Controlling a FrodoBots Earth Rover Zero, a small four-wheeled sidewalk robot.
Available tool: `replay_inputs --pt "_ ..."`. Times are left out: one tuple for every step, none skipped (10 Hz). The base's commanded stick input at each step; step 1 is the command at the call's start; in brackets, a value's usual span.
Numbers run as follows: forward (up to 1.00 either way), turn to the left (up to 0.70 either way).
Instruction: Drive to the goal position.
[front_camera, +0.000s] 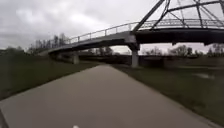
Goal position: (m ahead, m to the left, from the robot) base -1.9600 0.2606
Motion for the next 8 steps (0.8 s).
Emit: replay_inputs --pt "1.0 0.0" --pt "1.0 0.0" --pt "1.0 0.0" --pt "1.0 0.0" --pt "1.0 0.0" --pt "1.0 0.0" --pt "1.0 0.07" --pt "1.0 0.32"
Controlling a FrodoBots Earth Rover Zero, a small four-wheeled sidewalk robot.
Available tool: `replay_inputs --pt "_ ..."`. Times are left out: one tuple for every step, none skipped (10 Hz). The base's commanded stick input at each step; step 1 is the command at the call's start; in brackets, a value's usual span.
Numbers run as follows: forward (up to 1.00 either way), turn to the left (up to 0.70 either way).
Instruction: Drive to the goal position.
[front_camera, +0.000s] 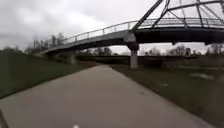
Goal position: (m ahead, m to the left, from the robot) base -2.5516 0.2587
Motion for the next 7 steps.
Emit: replay_inputs --pt "1.0 0.36" --pt "1.0 0.4" --pt "1.0 0.0" --pt "1.0 0.0" --pt "1.0 0.0" --pt "1.0 0.0" --pt "1.0 0.0"
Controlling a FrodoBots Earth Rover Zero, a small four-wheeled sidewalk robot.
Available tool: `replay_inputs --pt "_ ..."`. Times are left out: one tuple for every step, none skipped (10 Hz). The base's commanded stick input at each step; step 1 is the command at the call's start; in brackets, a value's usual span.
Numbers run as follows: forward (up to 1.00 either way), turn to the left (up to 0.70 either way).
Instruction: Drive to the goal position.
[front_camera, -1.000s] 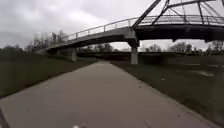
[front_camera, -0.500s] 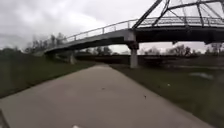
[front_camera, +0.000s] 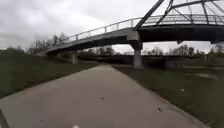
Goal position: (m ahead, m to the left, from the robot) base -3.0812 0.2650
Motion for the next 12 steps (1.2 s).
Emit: replay_inputs --pt "1.0 0.0" --pt "1.0 0.0" --pt "1.0 0.0" --pt "1.0 0.0" --pt "1.0 0.0" --pt "1.0 0.0" --pt "1.0 0.0" --pt "1.0 0.0" --pt "1.0 0.0" --pt "1.0 0.0" --pt "1.0 0.0" --pt "1.0 0.0"
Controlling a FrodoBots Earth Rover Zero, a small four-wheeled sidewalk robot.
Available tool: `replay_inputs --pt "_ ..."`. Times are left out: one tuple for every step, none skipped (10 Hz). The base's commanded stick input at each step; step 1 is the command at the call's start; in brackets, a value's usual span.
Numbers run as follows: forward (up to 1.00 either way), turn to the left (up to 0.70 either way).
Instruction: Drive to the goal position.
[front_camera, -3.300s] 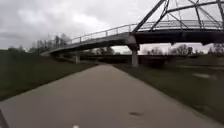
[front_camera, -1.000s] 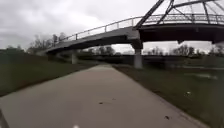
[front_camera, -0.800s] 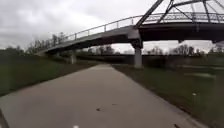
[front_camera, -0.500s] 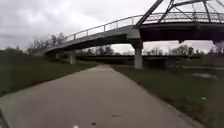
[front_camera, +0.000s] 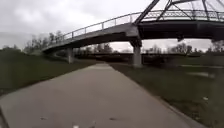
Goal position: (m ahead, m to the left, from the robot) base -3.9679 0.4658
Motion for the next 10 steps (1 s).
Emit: replay_inputs --pt "1.0 0.0" --pt "1.0 0.0" --pt "1.0 0.0" --pt "1.0 0.0" --pt "1.0 0.0" --pt "1.0 0.0" --pt "1.0 0.0" --pt "1.0 0.0" --pt "1.0 0.0" --pt "1.0 0.0"
